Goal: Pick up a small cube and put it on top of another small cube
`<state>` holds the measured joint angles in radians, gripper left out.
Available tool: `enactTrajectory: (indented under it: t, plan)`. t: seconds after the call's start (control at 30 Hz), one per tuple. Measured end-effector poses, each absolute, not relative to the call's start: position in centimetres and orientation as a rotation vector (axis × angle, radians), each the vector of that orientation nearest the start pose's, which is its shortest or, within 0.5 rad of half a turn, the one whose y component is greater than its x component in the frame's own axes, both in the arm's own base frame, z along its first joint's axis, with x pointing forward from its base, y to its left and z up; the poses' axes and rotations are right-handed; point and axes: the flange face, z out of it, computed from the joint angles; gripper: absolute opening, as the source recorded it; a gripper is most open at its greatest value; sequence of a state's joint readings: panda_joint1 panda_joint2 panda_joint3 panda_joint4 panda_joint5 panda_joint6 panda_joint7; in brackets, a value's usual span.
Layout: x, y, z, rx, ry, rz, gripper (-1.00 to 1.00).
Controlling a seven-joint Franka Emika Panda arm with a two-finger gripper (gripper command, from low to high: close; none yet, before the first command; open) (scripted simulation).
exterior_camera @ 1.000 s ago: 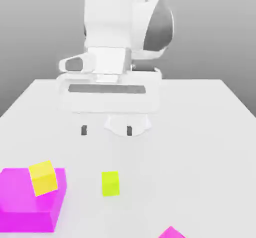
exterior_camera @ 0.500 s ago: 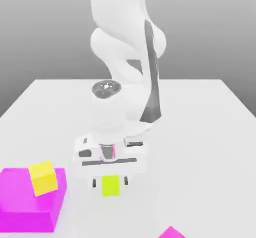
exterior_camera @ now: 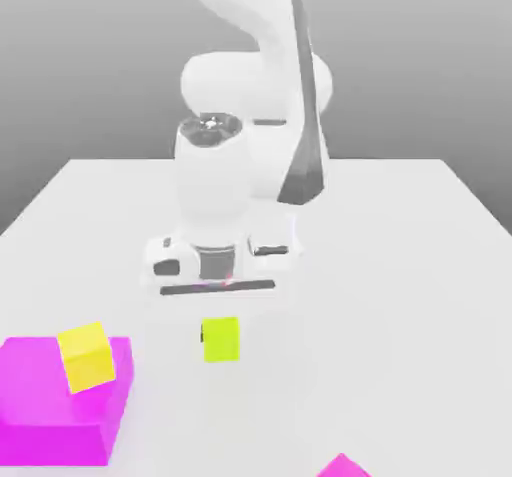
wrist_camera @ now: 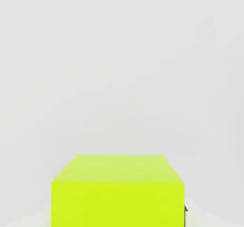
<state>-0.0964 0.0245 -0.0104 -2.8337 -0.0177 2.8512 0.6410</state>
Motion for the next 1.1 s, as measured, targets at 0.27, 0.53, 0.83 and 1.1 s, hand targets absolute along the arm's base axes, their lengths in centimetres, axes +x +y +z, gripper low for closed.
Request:
enactTrajectory:
  t: [0.27,0.53,0.83,1.1]
  plan:
    - [42.0,-0.3,20.2,-2.837,1.4,0.018,-1.0]
    - [47.4,3.9,21.5,-2.683,1.678,0.015,-1.0]
    - [52.7,8.9,23.6,-2.447,1.971,0.001,-1.0]
    - [53.2,9.3,18.7,-2.425,1.994,-0.001,1.0]
